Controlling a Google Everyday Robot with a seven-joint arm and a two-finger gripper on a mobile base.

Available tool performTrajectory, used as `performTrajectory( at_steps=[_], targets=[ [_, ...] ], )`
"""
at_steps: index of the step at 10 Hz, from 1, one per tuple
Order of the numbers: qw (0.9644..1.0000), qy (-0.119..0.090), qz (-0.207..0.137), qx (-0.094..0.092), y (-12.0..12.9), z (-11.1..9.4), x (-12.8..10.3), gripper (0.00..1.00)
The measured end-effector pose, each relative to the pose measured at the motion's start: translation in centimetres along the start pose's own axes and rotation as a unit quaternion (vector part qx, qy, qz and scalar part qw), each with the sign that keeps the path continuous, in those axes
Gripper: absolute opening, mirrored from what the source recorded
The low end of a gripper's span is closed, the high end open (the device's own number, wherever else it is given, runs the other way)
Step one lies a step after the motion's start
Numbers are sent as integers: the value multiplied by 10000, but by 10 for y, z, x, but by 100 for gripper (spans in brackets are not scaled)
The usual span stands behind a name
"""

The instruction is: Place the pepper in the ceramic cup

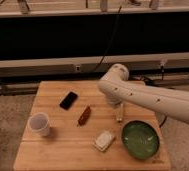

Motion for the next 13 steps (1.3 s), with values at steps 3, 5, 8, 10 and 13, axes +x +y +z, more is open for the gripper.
performTrajectory(
  at_steps=[3, 5, 8, 10, 13],
  targets=[
    [9988, -103, -469, 24, -11, 2, -30, 80],
    [9979, -98, -637, 27, -12, 6, -34, 80],
    [9950, -101, -990, -35, -21, 14, -61, 80],
    [9930, -70, -1172, -86, -23, 20, -71, 80],
    [9898, -108, -1409, -182, -33, 32, -91, 80]
  ],
)
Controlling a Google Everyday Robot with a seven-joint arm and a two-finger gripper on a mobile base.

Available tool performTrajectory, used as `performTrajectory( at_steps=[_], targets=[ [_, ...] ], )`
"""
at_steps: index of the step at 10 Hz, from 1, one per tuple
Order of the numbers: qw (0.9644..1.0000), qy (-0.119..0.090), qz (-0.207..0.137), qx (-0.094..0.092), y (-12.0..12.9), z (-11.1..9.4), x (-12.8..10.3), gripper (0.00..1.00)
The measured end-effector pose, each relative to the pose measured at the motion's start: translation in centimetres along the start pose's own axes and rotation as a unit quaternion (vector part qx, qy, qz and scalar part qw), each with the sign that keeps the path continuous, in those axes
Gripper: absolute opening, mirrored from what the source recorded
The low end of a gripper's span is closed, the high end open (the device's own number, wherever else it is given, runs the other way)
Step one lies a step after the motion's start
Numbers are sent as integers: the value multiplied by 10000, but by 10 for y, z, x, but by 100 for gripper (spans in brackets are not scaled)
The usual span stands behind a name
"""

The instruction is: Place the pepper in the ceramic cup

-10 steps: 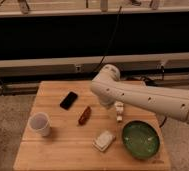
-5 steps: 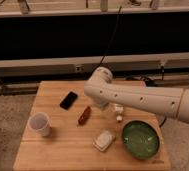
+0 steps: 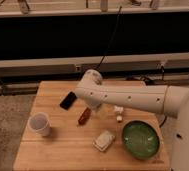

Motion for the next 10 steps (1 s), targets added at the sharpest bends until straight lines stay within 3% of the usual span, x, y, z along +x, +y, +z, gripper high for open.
performTrajectory(
  at_steps=[6, 10],
  targets=[
    [9978, -165, -626, -112, -19, 22, -20, 80],
    [9938, -326, -1052, -148, -28, 35, -30, 80]
  ],
)
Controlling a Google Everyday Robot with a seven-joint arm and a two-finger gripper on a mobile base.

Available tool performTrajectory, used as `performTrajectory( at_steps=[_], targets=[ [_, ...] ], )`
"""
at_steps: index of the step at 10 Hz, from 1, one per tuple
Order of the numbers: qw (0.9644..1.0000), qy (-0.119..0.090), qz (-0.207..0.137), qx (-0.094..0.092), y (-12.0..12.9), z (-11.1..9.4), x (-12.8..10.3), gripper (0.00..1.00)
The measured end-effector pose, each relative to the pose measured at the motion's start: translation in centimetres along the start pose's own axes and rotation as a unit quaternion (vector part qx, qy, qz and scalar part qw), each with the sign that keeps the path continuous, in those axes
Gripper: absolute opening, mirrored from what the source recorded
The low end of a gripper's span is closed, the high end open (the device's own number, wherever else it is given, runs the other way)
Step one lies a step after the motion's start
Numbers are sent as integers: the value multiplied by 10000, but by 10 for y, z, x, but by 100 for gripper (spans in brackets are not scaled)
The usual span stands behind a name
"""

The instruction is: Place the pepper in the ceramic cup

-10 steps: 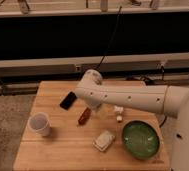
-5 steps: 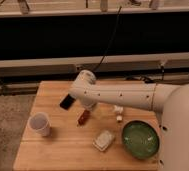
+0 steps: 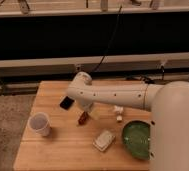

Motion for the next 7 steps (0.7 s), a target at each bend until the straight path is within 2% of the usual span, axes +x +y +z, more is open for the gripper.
performTrajectory(
  at_steps=[7],
  targets=[
    [9995, -253, -181, -74, -4, 24, -6, 80]
  ],
)
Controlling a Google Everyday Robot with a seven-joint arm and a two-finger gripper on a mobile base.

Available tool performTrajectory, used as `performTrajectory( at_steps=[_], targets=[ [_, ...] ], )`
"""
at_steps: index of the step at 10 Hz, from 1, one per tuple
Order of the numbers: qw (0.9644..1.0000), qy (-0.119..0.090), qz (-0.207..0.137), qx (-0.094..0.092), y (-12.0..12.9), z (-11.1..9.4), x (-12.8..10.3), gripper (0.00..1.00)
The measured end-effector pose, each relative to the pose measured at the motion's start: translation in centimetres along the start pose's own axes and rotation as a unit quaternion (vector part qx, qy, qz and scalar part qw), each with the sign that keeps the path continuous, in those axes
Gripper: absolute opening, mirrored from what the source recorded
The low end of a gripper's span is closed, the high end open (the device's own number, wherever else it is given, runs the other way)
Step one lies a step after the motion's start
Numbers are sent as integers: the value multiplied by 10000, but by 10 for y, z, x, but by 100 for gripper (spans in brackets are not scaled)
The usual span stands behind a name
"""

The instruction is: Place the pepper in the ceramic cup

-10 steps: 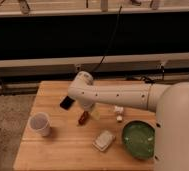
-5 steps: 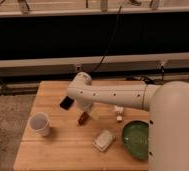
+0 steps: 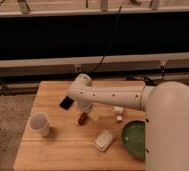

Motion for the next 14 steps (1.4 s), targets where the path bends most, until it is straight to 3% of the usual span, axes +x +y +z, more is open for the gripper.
performTrajectory(
  at_steps=[14],
  targets=[
    [9998, -124, 93, 116, -9, 19, -1, 80]
  ],
)
